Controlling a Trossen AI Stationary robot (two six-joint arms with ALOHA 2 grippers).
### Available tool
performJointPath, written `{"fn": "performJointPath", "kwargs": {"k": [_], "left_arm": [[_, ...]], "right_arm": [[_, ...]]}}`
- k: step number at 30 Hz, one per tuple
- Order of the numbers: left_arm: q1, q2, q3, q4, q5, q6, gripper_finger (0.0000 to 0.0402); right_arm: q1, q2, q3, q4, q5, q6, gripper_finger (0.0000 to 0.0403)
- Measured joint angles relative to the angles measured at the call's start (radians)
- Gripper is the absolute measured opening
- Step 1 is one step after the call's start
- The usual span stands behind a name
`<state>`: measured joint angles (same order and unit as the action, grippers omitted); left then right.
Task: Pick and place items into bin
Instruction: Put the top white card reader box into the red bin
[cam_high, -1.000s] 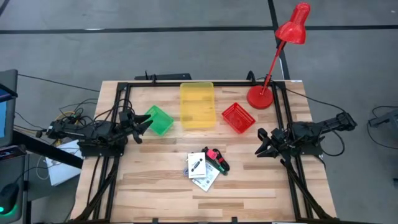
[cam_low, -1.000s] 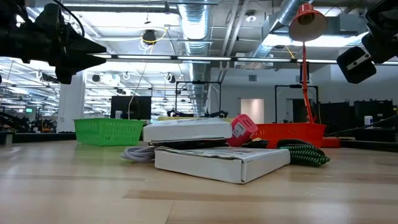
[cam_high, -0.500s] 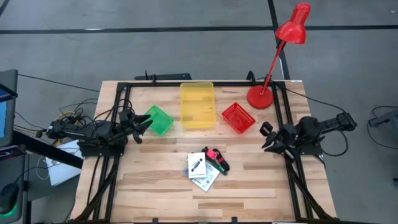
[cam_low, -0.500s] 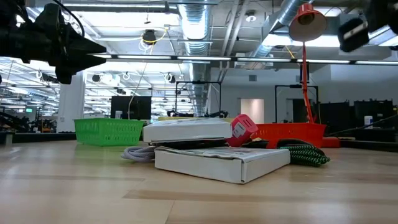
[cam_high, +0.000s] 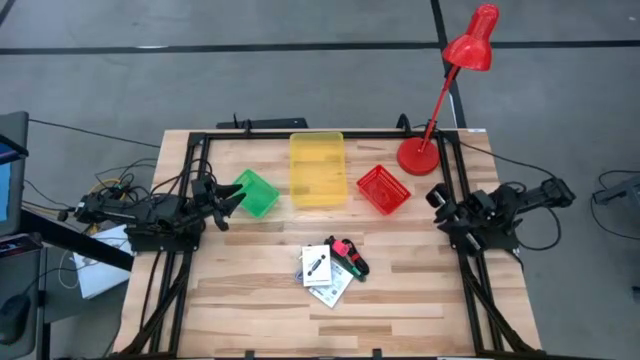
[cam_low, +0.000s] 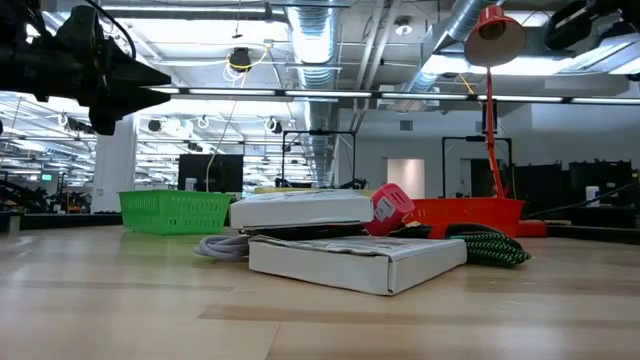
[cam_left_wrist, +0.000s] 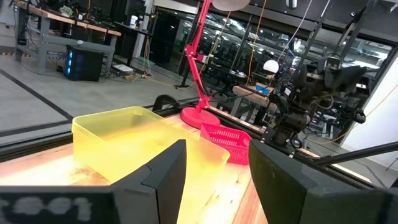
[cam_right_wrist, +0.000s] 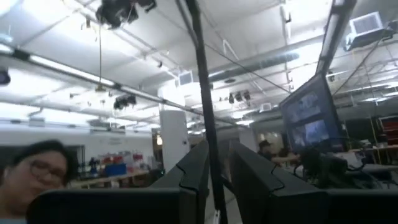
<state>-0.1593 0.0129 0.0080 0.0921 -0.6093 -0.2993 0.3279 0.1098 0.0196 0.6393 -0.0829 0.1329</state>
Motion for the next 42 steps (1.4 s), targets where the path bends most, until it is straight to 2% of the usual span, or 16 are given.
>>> {"fn": "performJointPath", "kwargs": {"k": [6, 15, 23, 31, 42], "left_arm": [[0.000, 0.000, 0.000, 0.000, 0.000, 0.000, 0.0166], [0.000, 0.000, 0.000, 0.000, 0.000, 0.000, 0.0166], [0.000, 0.000, 0.000, 0.000, 0.000, 0.000, 0.0166], [0.000, 0.000, 0.000, 0.000, 0.000, 0.000, 0.0166], [0.000, 0.000, 0.000, 0.000, 0.000, 0.000, 0.0166]], "right_arm": [[0.080, 0.203, 0.072, 0.003, 0.078, -0.113, 0.0059], [0.157, 0.619, 0.313, -0.043, 0.102, -0.258, 0.0059], [0.154, 0.805, 0.436, -0.044, 0.233, -0.296, 0.0059], [0.149, 0.903, 0.466, -0.057, 0.240, -0.171, 0.0059], [0.072, 1.069, 0.467, -0.063, 0.242, 0.217, 0.0059]]}}
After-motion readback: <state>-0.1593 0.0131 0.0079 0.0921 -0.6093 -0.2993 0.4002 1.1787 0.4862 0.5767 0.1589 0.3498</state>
